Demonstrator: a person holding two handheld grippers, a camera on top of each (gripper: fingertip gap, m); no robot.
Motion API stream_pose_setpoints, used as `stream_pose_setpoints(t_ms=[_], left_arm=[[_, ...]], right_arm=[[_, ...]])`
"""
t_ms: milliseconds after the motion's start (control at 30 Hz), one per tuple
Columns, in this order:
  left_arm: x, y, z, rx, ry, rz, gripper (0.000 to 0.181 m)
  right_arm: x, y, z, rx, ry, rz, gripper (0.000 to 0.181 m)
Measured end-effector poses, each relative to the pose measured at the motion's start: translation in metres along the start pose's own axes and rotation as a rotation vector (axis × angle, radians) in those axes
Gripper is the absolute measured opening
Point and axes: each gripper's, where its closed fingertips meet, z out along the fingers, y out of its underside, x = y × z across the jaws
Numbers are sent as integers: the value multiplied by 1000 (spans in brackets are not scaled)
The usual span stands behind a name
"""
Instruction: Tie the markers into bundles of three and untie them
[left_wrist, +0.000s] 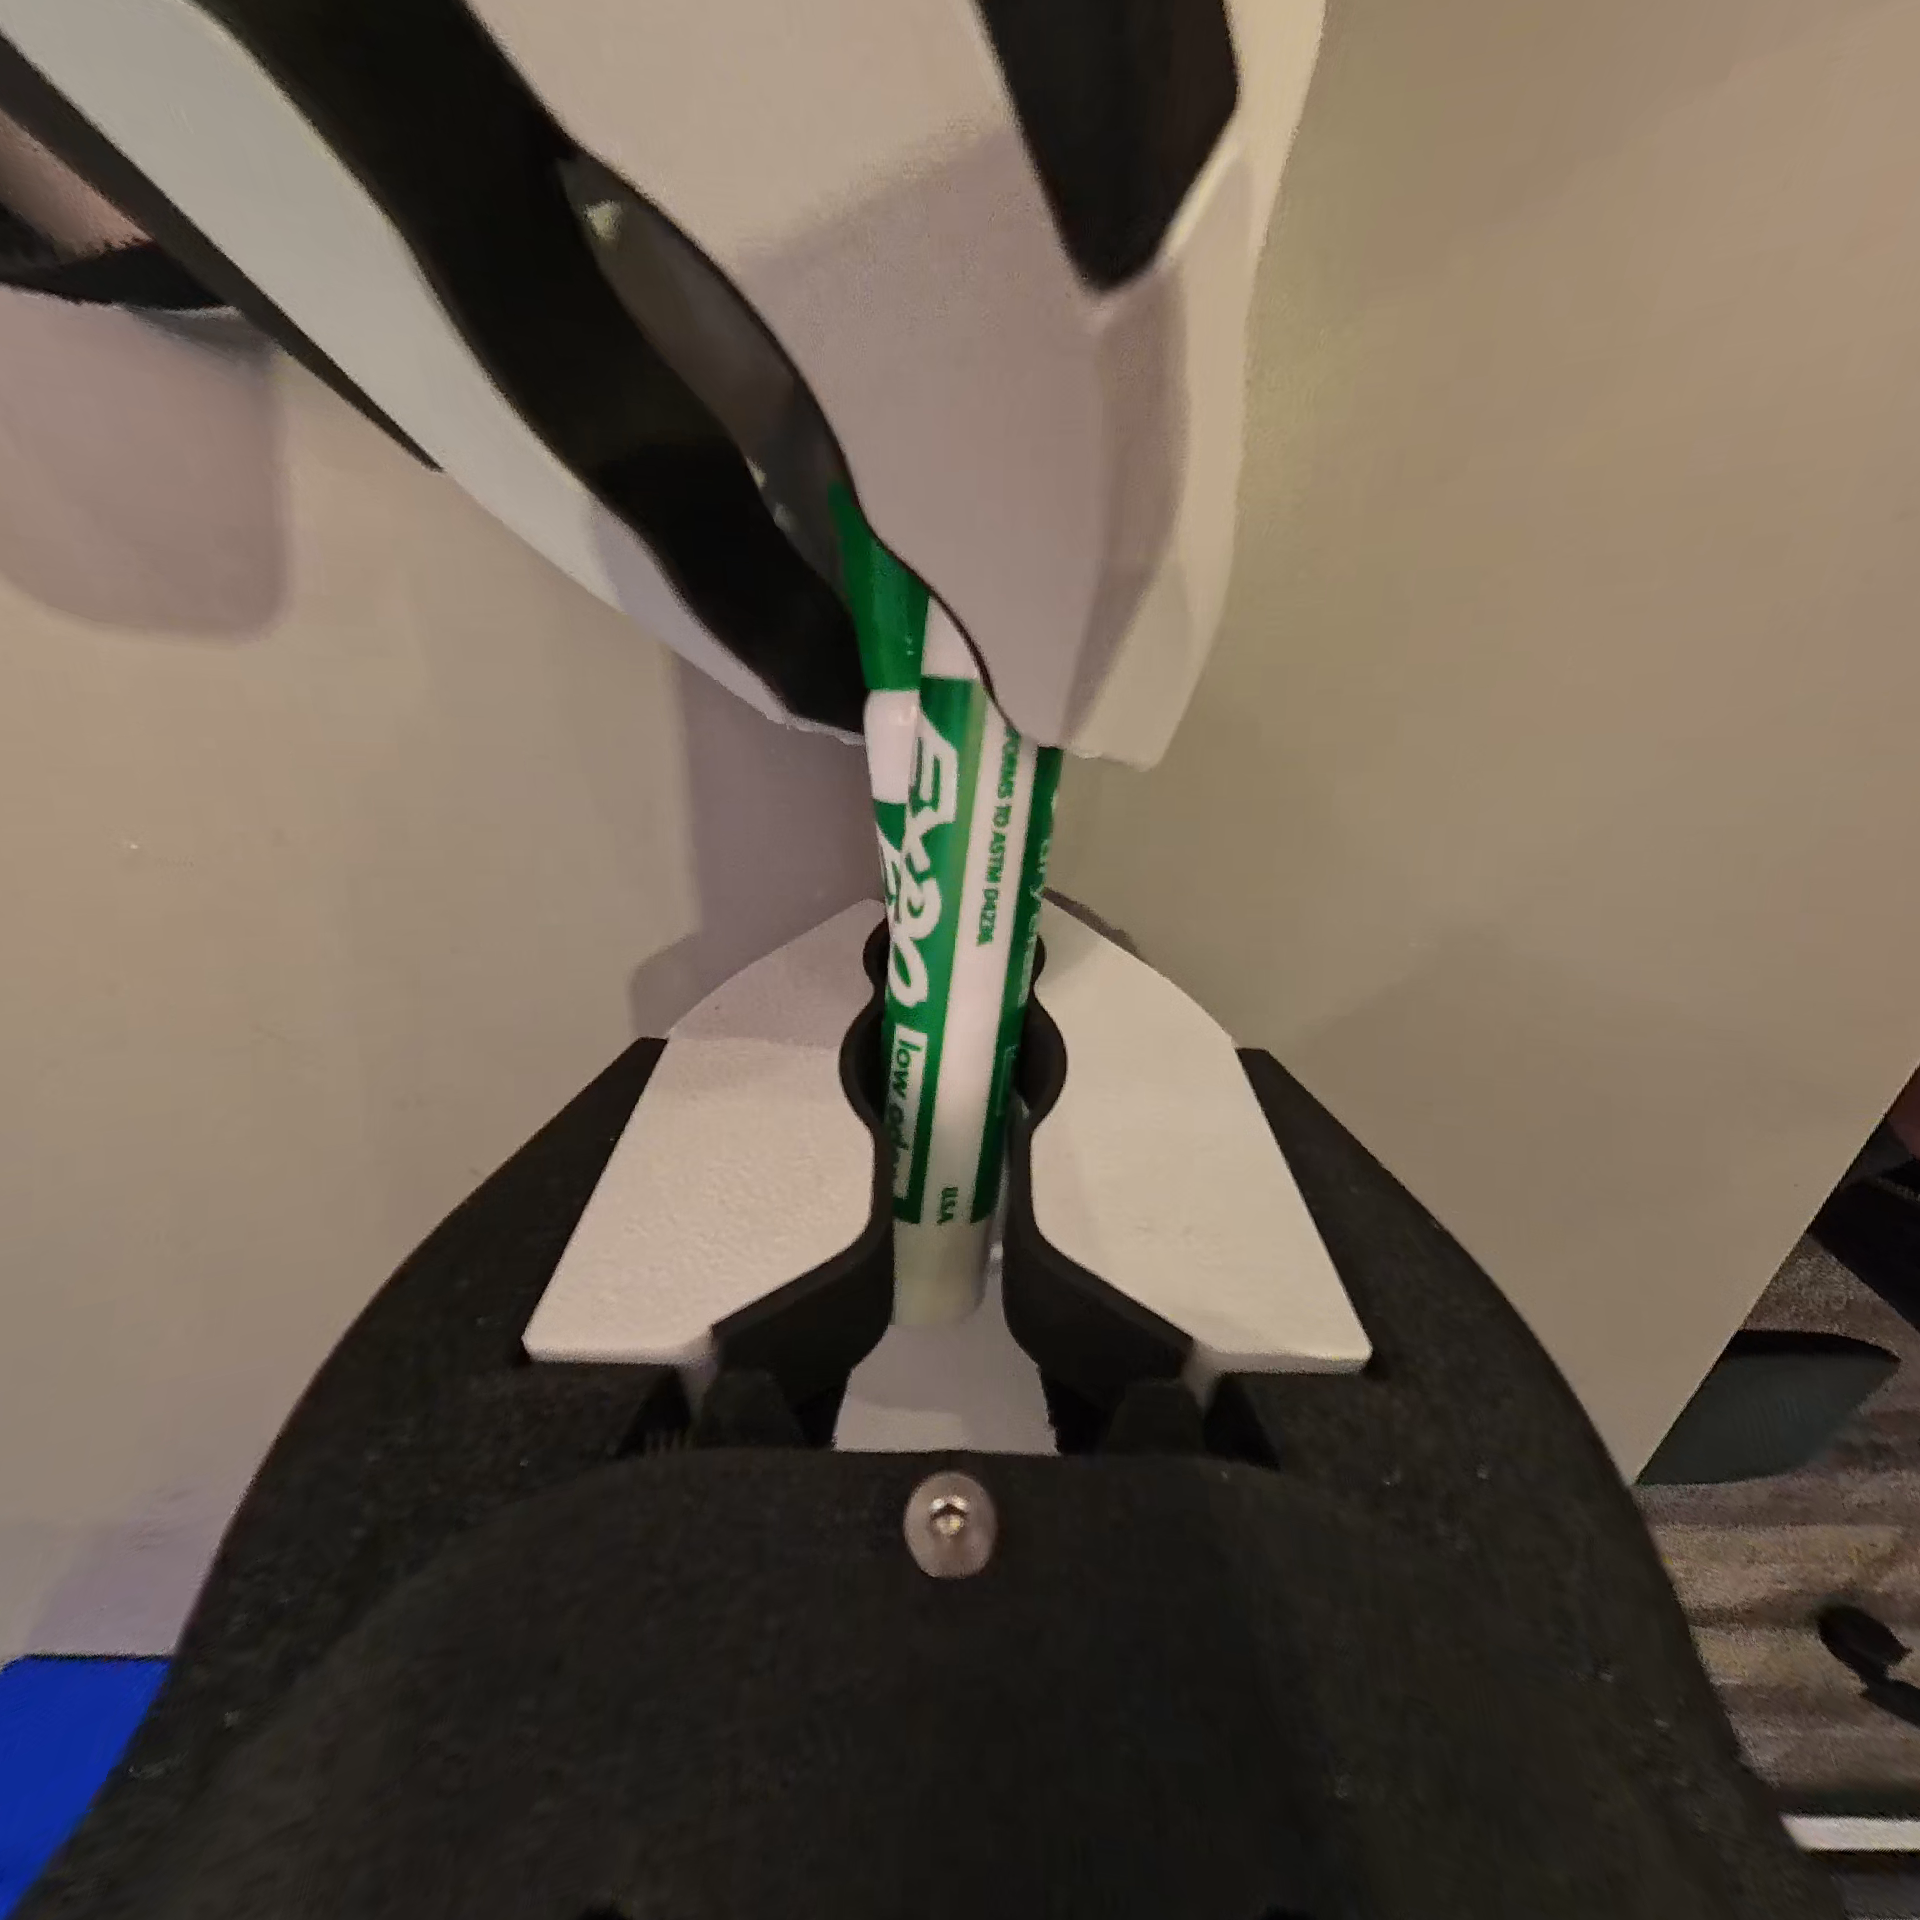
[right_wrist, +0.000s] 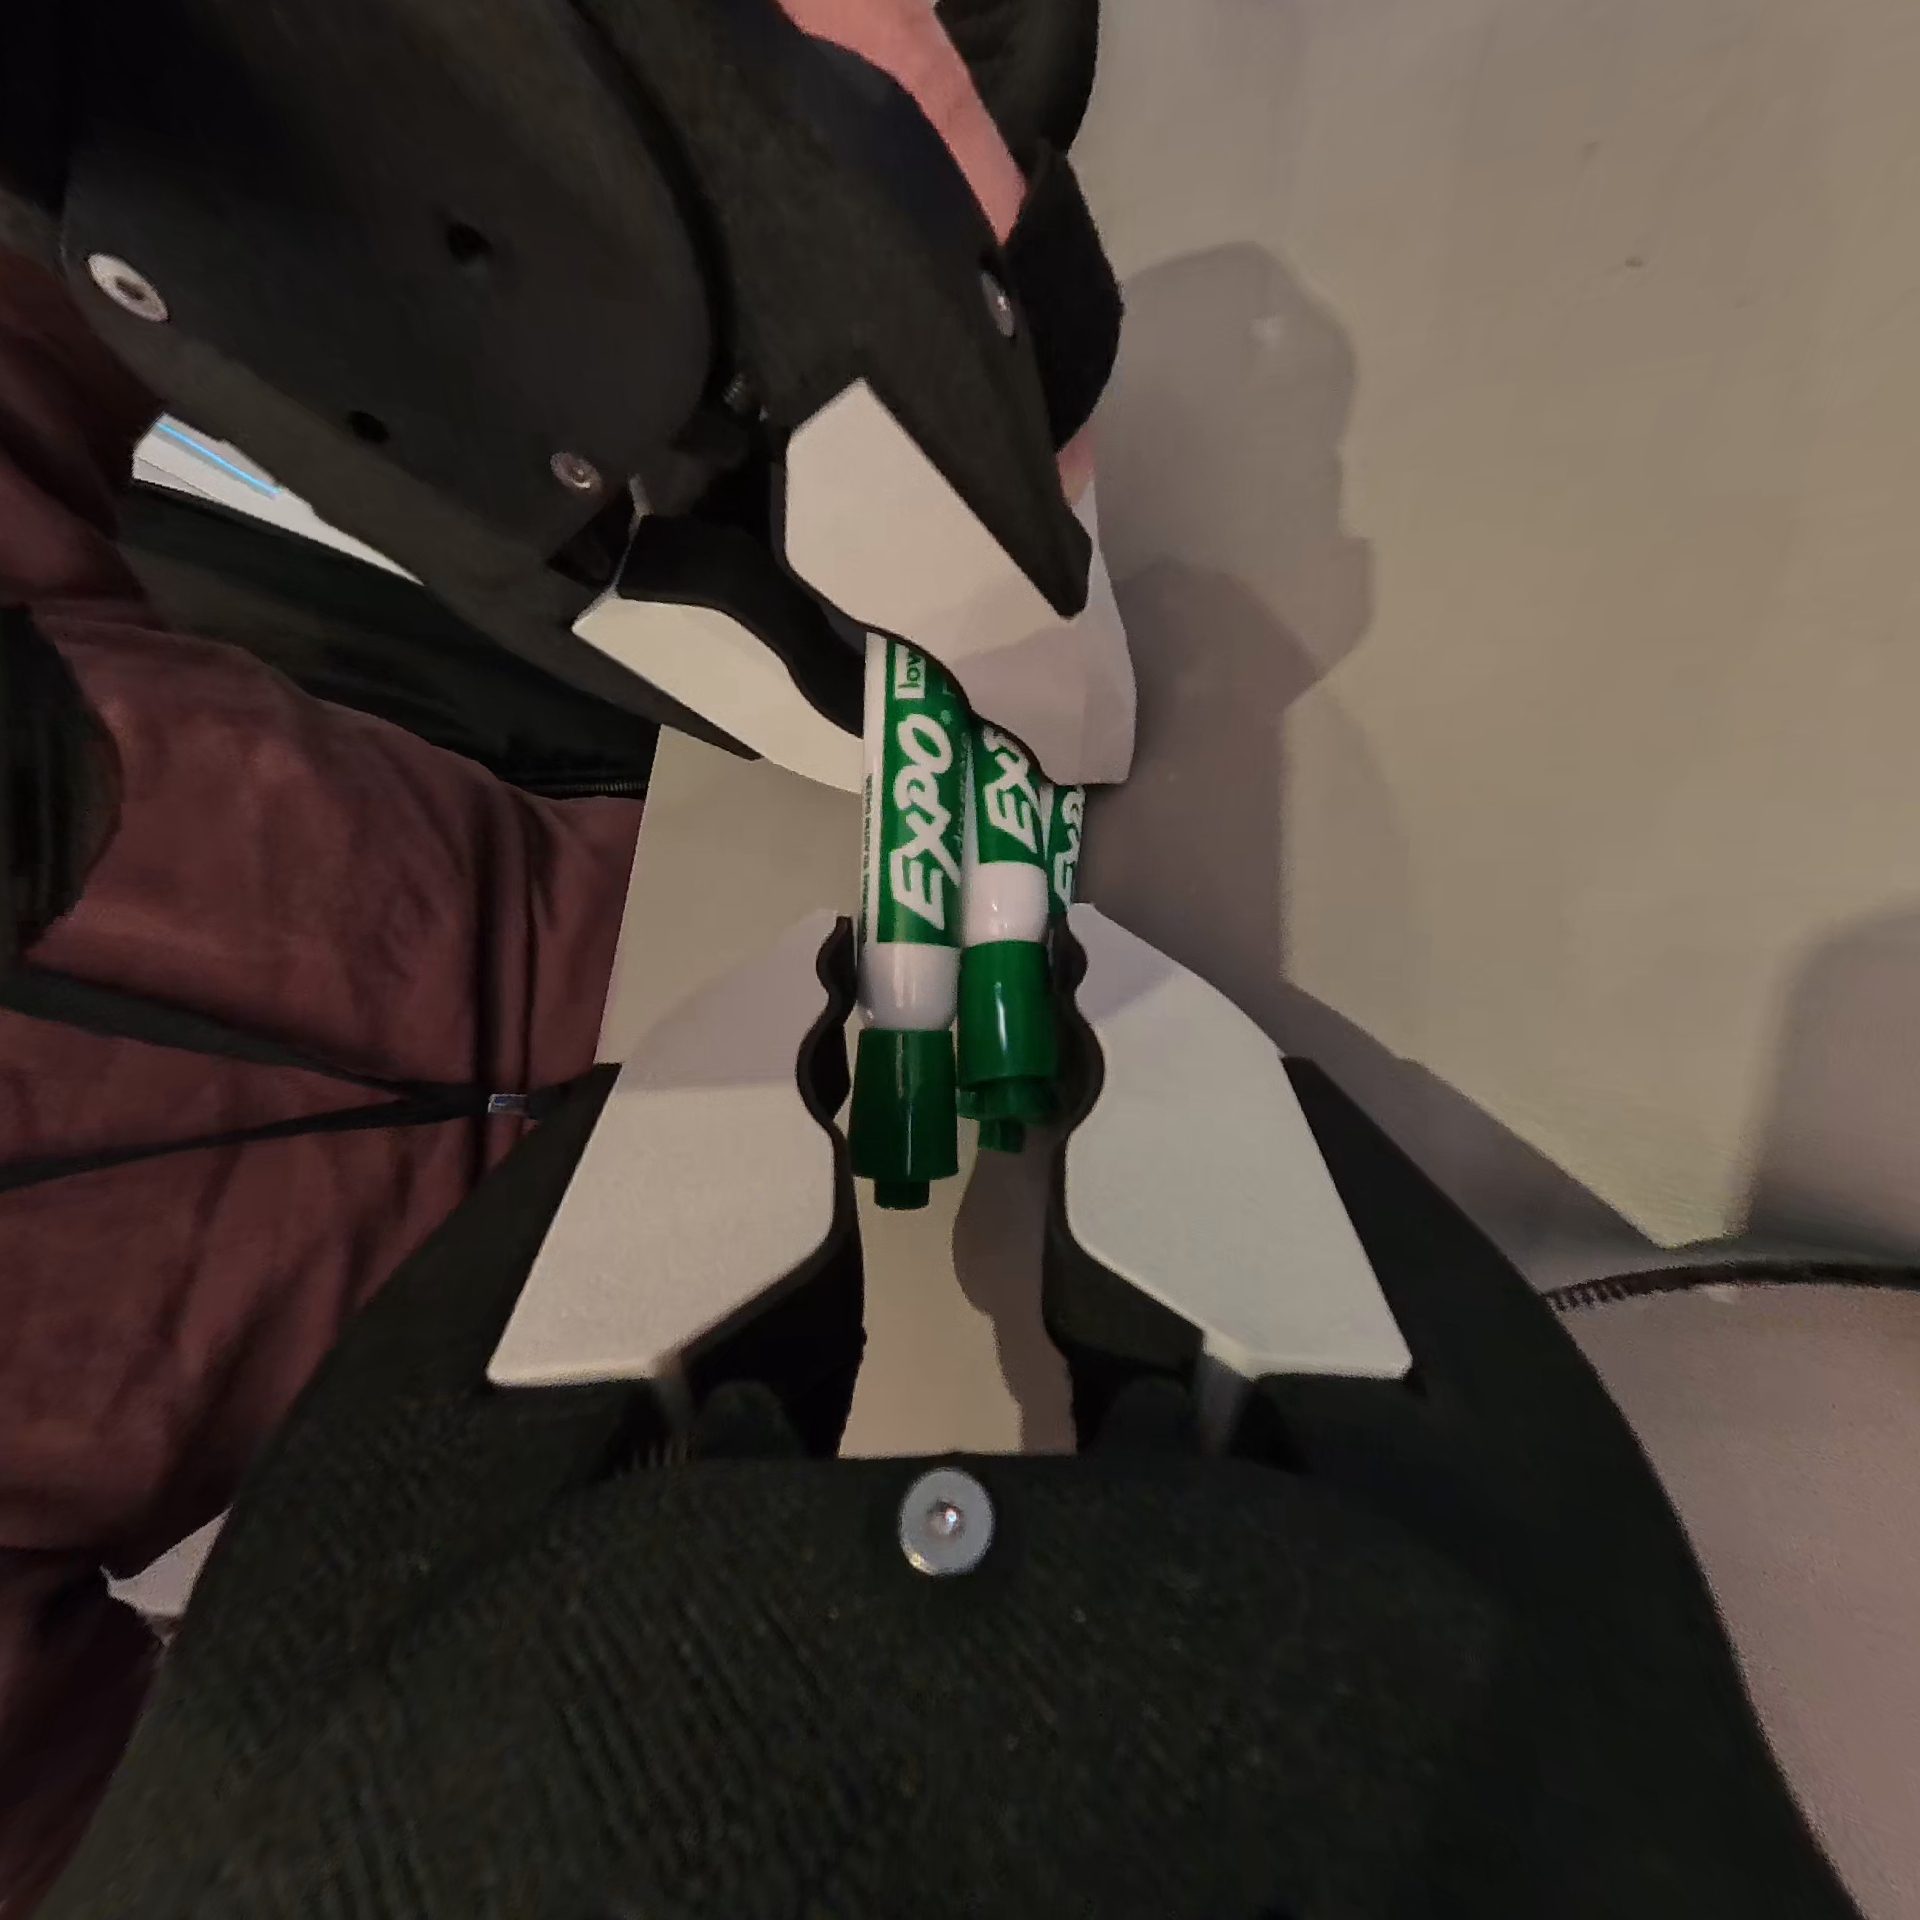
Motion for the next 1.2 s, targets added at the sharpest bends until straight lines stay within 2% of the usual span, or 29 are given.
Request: stream_pose_setpoints(t_ms=[300,533,667,933,1200], left_arm=[[-1,2,-1,111,1,-81,19],[-4,8,-4,187,12,-158,19],[-9,4,-18,282,24,-215,19],[-18,-16,-77,680,120,-375,18],[-20,-34,-116,1054,208,-436,18]], right_arm=[[-3,-16,-37,187,99,-172,53],[3,-18,-37,193,154,-233,57],[6,-25,-44,248,173,-236,57],[-18,-59,-79,480,214,-346,53],[-41,-82,-70,603,104,-333,50]])
